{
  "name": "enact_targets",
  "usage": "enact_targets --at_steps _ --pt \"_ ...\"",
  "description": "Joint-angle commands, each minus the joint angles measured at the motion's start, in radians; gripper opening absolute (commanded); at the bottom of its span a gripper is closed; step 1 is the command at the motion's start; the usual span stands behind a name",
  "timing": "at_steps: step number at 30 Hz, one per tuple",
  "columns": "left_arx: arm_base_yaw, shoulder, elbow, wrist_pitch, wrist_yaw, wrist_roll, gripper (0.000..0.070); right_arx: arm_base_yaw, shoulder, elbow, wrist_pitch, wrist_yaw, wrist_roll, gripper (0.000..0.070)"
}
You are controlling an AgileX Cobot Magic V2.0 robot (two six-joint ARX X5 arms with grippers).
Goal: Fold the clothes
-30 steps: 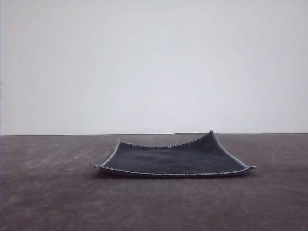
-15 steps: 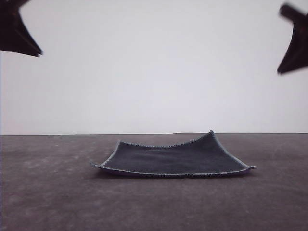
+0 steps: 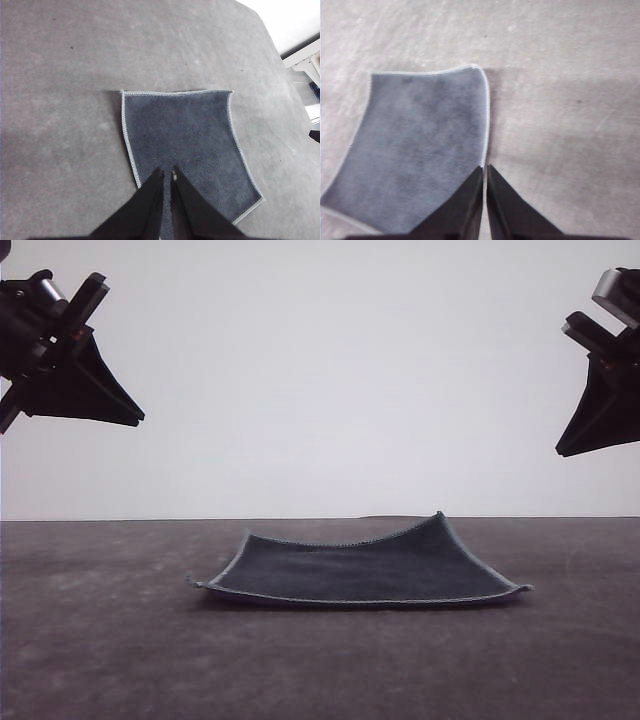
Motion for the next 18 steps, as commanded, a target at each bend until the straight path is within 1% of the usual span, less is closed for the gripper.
enact_targets --at_steps 1,2,3,4,5,6,7,8,9,10,13,16,18 --pt "-0.002 0.011 0.020 0.008 0.005 0.023 0.0019 0.002 0.010 0.017 0.009 -0.007 -0.015 0.0032" --pt "-0.002 0.011 0.020 0.008 0.005 0.023 0.0027 0.002 0.010 0.017 0.009 -0.008 -0.016 0.0074" --pt "-0.002 0.011 0.020 0.006 0.005 0.023 0.0037 0.002 0.010 0.017 0.009 -0.009 -0.017 0.0141" --pt "-0.002 0.011 0.020 0.002 0.006 0.022 0.0055 0.002 0.010 0.017 0.008 -0.012 -0.019 0.0229" --pt "-0.002 0.011 0.020 -0.004 0.007 0.023 0.0106 0.002 0.010 0.017 0.007 -0.018 -0.019 0.0322" --pt "-0.002 0.011 0.020 -0.013 0.008 0.023 0.0176 0.002 0.010 0.017 0.006 -0.026 -0.019 0.0421" --pt "-0.002 0.011 0.020 -0.025 0.009 0.022 0.0264 0.002 0.010 0.017 0.005 -0.035 -0.019 0.0524" --pt "-0.002 0.011 0.020 -0.036 0.008 0.023 0.0330 0.003 0.010 0.017 0.007 -0.039 -0.019 0.0576" --pt "-0.002 0.012 0.020 -0.042 0.008 0.023 0.0362 0.003 0.010 0.017 0.008 -0.041 -0.020 0.0602" --pt "-0.002 0.012 0.020 -0.045 0.008 0.023 0.0365 0.003 0.010 0.017 0.009 -0.041 -0.024 0.0606" --pt "-0.002 0.012 0.020 -0.044 0.008 0.015 0.0360 0.004 0.010 0.017 0.010 -0.041 -0.031 0.0605" --pt "-0.007 0.012 0.020 -0.043 0.008 -0.055 0.0360 0.004 0.010 0.017 -0.003 -0.044 -0.017 0.0605" --pt "-0.018 0.012 0.020 -0.038 0.008 -0.051 0.0359 0.008 0.010 0.017 0.003 -0.059 -0.013 0.0605"
